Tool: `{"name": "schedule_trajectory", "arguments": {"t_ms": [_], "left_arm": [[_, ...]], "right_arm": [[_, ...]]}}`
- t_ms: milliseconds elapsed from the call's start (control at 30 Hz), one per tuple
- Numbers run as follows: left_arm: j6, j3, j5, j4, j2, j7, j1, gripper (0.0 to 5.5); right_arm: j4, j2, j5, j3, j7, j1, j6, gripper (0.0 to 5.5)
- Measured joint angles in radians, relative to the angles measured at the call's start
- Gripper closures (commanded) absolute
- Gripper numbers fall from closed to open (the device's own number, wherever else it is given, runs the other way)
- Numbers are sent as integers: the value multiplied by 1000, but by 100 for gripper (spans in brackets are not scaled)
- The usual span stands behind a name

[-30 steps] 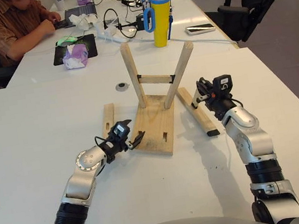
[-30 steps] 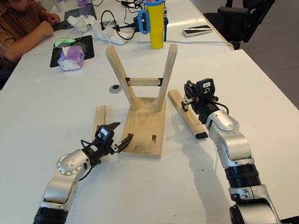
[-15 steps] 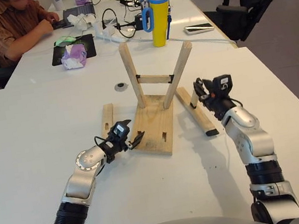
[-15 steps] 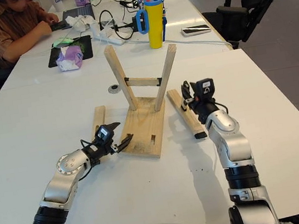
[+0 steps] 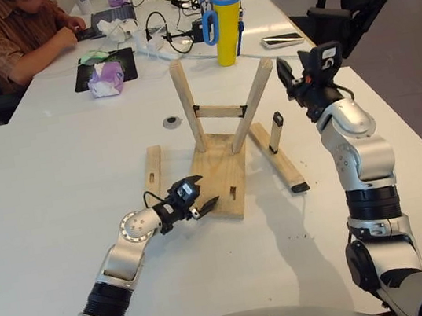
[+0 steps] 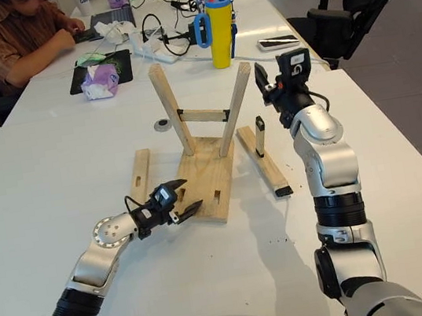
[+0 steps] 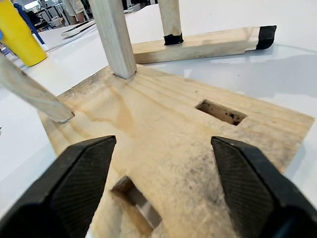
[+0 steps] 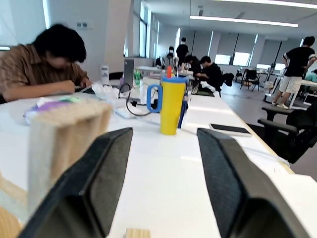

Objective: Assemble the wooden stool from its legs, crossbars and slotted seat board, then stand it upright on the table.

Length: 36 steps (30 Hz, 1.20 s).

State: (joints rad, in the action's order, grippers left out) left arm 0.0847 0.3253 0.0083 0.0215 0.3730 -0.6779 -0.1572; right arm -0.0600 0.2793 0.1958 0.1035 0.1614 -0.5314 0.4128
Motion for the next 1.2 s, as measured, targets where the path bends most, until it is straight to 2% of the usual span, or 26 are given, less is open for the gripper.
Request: {"name": "schedule_trajectory", "arguments": {"t_ms": [267, 467, 600, 667, 767, 867, 967, 1200], "left_arm": [[23, 23, 101, 63, -9, 70, -78, 193], [180, 32, 116, 17, -12, 84, -104, 193], [234, 39, 117, -10, -20, 96, -105, 193], [239, 43, 116, -10, -20, 96, -110, 193], [240, 45, 112, -7, -21, 96, -113, 193], [239, 36, 108, -7, -21, 97, -105, 193], [238, 22, 92, -6, -22, 106, -94, 193], [223, 8, 71, 13, -24, 108, -98, 193]], "right_arm": [[-222, -17, -64, -86, 69, -171, -44, 309], [-450, -43, -145, -187, 141, -307, -113, 309], [-500, -44, -163, -187, 145, -320, -146, 309], [-468, -42, -143, -151, 142, -311, -159, 309], [-296, -30, -57, -31, 126, -266, -186, 309], [-102, -22, -5, 33, 118, -207, -197, 309], [25, -21, 13, 30, 119, -151, -167, 309], [22, -38, 13, -3, 116, -87, -114, 309]]}}
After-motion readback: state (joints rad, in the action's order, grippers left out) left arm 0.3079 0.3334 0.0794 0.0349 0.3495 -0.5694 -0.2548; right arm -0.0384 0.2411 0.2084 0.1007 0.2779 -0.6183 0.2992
